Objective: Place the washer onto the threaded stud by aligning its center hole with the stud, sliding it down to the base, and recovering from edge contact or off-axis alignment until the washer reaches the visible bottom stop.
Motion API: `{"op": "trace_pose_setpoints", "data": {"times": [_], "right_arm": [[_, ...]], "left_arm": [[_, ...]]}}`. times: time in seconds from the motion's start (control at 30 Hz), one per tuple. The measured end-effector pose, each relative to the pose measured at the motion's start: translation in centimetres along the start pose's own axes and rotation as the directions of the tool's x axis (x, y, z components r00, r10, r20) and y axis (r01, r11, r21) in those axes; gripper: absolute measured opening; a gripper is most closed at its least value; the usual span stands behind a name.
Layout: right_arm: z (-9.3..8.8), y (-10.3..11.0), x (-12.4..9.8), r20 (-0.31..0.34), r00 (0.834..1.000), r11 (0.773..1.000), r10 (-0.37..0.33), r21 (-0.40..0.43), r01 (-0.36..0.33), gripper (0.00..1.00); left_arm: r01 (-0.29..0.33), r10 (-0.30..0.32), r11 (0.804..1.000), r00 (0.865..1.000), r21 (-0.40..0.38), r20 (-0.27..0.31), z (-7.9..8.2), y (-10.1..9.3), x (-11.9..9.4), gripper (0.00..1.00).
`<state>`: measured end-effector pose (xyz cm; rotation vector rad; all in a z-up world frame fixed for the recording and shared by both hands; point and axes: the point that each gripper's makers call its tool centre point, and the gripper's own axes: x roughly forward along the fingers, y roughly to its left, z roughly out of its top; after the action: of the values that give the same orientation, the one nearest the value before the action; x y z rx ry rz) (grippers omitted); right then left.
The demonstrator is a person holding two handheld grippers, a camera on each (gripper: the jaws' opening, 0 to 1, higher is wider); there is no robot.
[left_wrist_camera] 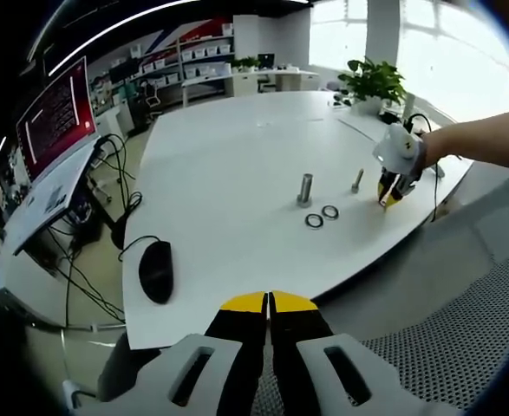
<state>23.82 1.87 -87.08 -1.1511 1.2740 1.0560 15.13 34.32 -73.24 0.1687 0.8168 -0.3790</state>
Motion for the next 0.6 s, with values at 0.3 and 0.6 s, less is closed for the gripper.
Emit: {"op": "trace_pose_setpoints", "data": {"times": [0.3,0.6], "right_arm": [[-0.10,-0.41,0.32,-0.008,1.000,1.000,0.002,-0.024,-0.003,0.15],[-0.15,-0.50,0.27,0.007,1.000,1.000,0.017,-0.014,-0.016,0.15]], "left_arm": [[-0.001,0.001,1.000,1.000,-0.002,0.002,0.04,-0.01,-0.02,0.00],[-0.002,0.002,1.000,1.000,-0.001,-0.003,-0.02,-0.01,0.03,0.00]]}}
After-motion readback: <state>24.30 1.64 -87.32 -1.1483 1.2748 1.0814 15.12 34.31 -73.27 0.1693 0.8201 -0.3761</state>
